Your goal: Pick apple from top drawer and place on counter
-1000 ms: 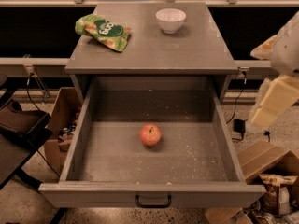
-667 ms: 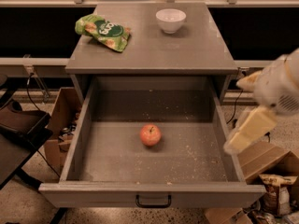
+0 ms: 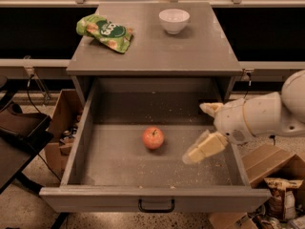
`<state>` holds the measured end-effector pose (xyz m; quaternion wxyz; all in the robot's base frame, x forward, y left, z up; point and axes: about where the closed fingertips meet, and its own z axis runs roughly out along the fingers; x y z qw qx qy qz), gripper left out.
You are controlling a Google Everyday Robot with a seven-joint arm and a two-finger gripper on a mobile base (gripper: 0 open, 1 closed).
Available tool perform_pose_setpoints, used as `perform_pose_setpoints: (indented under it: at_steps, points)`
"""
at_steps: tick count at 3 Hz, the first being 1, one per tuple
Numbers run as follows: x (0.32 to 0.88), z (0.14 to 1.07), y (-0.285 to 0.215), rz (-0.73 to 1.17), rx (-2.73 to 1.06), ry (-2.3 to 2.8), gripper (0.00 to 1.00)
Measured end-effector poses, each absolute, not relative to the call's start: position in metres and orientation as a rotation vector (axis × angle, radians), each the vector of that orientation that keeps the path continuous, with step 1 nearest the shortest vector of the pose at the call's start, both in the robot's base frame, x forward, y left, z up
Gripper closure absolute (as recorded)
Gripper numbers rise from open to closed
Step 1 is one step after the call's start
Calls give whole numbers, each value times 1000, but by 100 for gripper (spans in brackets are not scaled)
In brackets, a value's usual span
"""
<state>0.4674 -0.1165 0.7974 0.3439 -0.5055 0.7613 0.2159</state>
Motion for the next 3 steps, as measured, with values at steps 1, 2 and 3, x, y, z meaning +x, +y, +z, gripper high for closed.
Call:
perform_pose_setpoints:
  at_steps: [1,2,3]
  points:
    - [526,805,-81,557,-1231,1816,0]
    - [547,808,-78,518,-1189,1782,0]
    - [552,794,-63,516,-1239,1796,0]
